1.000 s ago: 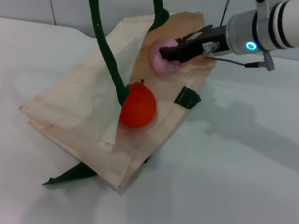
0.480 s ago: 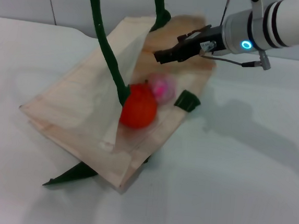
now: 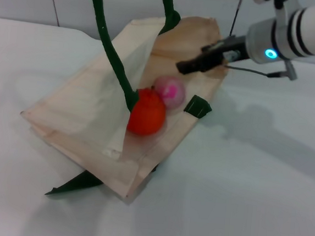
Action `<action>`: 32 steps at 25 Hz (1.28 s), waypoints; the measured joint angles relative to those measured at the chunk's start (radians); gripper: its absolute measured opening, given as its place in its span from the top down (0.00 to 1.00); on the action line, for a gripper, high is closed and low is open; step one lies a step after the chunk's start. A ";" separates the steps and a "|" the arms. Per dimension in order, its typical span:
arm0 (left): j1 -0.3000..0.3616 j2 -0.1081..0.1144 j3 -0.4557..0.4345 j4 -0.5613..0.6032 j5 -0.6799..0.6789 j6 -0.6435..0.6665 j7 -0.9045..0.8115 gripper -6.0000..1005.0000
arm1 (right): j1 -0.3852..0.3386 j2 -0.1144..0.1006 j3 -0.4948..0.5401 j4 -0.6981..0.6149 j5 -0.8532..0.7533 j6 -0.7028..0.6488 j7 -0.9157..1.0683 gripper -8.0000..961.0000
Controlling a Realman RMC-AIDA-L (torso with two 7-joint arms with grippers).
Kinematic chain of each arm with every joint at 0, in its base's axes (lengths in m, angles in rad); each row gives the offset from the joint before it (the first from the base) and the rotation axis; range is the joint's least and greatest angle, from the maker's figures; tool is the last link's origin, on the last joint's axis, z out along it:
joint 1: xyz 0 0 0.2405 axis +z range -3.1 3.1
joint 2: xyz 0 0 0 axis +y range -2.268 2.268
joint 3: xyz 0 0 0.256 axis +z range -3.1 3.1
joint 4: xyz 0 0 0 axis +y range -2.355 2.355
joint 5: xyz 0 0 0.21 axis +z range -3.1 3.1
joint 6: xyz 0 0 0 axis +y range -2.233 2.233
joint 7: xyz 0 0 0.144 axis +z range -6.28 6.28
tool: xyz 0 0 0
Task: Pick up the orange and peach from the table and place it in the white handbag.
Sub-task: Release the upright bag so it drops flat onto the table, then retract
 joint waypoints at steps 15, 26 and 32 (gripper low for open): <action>0.040 -0.001 -0.034 -0.023 -0.037 0.044 0.008 0.82 | -0.122 -0.070 0.025 -0.020 -0.134 0.020 0.114 0.13; 0.032 0.002 -0.061 -0.109 -0.150 0.108 0.038 0.78 | -0.123 -0.072 0.034 -0.014 -0.151 0.027 0.117 0.13; 0.023 0.003 -0.073 -0.163 -0.206 0.116 0.071 0.56 | -0.121 -0.068 0.035 -0.013 -0.186 0.028 0.131 0.13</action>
